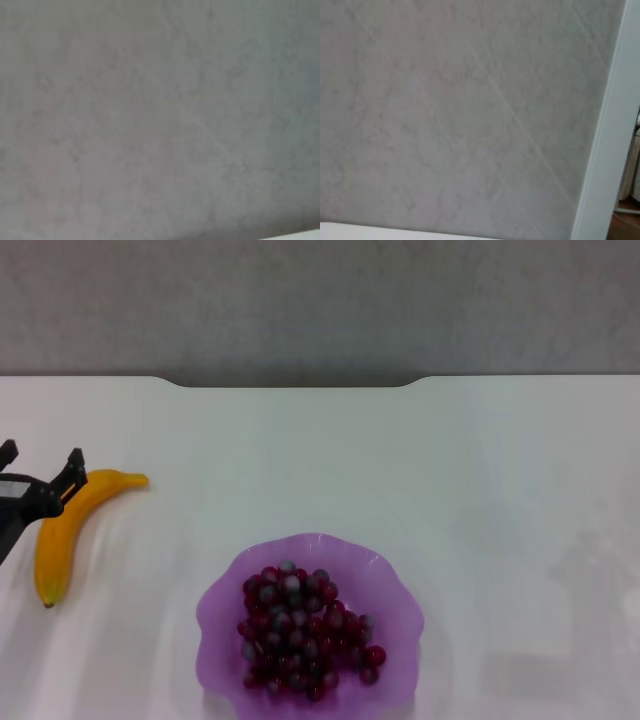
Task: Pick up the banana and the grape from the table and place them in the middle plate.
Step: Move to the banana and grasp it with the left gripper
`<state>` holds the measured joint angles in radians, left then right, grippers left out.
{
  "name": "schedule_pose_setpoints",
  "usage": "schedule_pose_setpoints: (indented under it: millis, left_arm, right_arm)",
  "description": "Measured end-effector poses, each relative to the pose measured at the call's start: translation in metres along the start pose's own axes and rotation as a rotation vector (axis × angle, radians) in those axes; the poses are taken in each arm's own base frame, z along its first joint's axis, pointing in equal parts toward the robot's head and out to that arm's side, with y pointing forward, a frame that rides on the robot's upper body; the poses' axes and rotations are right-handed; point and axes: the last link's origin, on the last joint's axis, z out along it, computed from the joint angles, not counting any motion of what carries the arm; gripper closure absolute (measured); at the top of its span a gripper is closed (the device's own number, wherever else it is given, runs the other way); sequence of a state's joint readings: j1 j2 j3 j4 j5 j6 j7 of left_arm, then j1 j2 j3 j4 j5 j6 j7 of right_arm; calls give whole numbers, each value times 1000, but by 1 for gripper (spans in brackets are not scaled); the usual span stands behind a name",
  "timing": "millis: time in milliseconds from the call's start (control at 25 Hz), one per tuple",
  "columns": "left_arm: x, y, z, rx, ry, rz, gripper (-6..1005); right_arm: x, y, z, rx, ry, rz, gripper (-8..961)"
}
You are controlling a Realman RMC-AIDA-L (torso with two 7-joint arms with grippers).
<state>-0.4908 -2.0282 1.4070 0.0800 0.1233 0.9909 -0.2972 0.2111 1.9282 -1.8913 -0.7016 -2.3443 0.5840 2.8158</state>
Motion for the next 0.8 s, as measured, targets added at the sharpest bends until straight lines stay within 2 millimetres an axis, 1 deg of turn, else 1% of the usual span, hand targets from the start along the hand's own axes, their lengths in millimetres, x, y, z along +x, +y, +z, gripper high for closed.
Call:
schedule_pose_setpoints:
  millis: [200,360,560,680,800]
  left_arm:
    - [4,2,6,-66,-22,-20,104]
    - [4,1,17,-97,-112,-18,104]
    - [5,4,28,-74,-216,49,104]
    - [11,5,29,-55,-243,101,104]
    - [16,7,28,-62,-246,97,104]
  right_arm:
    - [2,0,-1,-2,5,-2,955]
    - [3,1,-1,-5,12,-6,955]
    - [4,2,-1,-10,17,-11,955]
    - [4,3,-1,-13,17,-12,955]
    - [4,4,0,-15,16,-13,955]
